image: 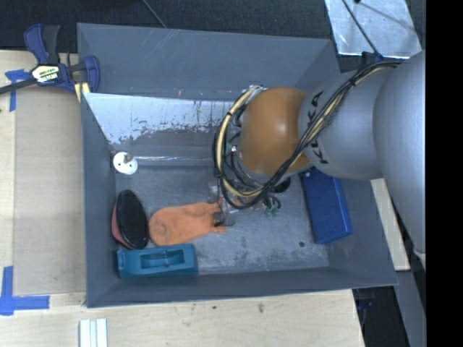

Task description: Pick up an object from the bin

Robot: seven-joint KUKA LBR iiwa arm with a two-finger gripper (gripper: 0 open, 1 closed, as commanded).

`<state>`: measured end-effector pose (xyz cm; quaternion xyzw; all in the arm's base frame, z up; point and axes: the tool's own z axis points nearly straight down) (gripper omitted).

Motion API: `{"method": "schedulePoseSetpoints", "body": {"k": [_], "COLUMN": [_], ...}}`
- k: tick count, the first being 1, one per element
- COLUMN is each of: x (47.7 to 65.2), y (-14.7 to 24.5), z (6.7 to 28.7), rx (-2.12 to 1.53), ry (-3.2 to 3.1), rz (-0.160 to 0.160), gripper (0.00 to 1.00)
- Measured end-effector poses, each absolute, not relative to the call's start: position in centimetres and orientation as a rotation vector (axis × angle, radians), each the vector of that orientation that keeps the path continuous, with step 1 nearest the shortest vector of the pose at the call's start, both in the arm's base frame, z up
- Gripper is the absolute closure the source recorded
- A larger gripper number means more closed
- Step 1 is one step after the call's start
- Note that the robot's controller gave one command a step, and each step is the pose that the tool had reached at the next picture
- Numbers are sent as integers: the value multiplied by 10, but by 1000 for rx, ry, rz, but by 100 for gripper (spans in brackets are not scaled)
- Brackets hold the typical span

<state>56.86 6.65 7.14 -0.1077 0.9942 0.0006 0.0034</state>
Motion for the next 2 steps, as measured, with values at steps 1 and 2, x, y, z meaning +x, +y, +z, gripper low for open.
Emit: {"method": "schedulePoseSetpoints", "body": {"k": [1,2], "x": [569,598], "y": [66,64], "z": [71,273], "rx": [-337,-395], "ry": [3117,3115], "rz": [2,0], "gripper": [100,100]}}
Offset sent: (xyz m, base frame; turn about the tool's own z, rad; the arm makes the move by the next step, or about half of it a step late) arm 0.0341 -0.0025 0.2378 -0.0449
